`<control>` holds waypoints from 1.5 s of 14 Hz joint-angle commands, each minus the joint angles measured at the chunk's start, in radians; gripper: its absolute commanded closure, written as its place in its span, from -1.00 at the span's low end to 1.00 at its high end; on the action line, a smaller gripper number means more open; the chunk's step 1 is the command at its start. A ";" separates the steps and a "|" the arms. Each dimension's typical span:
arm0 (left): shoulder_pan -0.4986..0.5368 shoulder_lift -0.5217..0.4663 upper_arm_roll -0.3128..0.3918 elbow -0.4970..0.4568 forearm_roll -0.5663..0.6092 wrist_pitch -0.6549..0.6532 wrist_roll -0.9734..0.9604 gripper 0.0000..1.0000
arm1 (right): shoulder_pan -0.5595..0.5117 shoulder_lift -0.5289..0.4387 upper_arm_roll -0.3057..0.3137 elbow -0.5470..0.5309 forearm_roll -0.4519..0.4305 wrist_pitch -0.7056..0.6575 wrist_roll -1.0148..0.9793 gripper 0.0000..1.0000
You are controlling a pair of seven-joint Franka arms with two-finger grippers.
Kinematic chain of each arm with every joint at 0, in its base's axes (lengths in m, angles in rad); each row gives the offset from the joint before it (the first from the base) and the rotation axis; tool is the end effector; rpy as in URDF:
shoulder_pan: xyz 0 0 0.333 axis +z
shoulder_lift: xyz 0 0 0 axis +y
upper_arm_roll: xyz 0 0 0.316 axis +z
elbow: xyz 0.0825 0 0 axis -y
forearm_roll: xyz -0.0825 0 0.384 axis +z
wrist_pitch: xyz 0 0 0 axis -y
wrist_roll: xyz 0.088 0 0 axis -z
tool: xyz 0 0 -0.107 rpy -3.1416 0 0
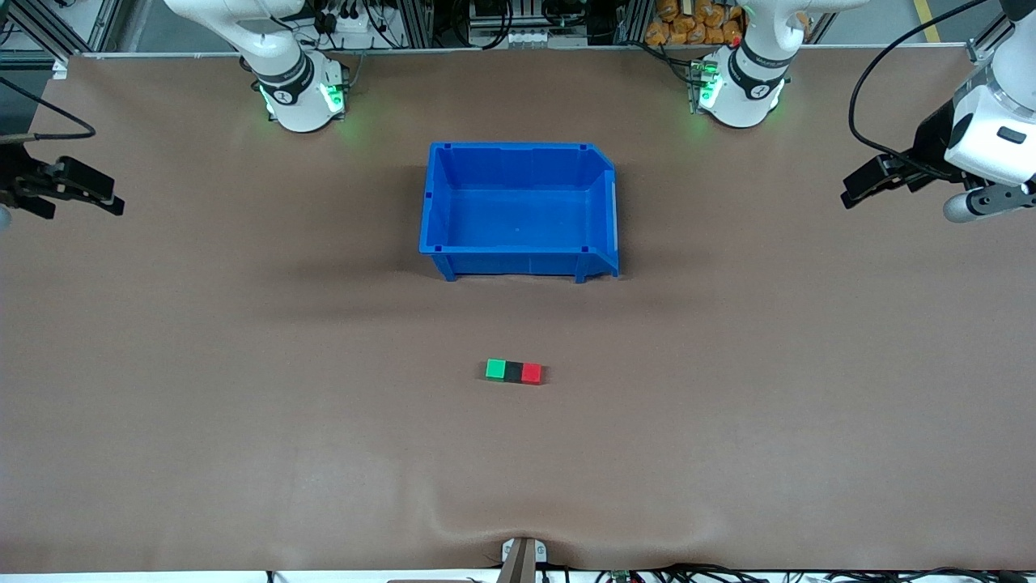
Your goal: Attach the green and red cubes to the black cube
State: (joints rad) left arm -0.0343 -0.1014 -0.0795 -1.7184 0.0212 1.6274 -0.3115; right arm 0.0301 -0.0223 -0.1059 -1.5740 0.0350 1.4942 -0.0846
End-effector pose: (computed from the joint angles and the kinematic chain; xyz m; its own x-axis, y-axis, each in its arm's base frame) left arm 0.5233 -0.0597 0.6142 0.9805 0.1954 0.0185 0.1959 -0.9803 -0.0247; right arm 0.5382 -0.0376 0.6287 0.9985 0.0117 -0.0542 0.0094 -0.9991 -0.0421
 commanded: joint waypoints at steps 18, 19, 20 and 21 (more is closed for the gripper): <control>-0.022 -0.055 0.012 0.052 0.025 -0.087 0.126 -1.00 | -0.052 0.018 0.011 0.048 -0.012 -0.029 0.026 -1.00; -0.021 -0.052 0.012 0.069 0.025 -0.115 0.129 -1.00 | -0.049 0.016 0.011 0.049 -0.012 -0.032 0.026 -1.00; -0.021 -0.054 0.014 0.066 0.025 -0.121 0.130 -1.00 | -0.050 0.016 0.011 0.049 -0.010 -0.037 0.026 -1.00; -0.019 -0.054 0.014 0.060 0.025 -0.121 0.135 -1.00 | -0.058 0.019 0.011 0.049 -0.010 -0.032 0.028 -1.00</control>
State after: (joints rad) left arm -0.0537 -0.1770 -0.0683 -1.6901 0.0268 1.5379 -0.1999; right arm -0.0138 -0.0127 -0.1024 -1.5406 0.0318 1.4650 -0.0695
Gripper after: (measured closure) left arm 0.000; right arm 0.000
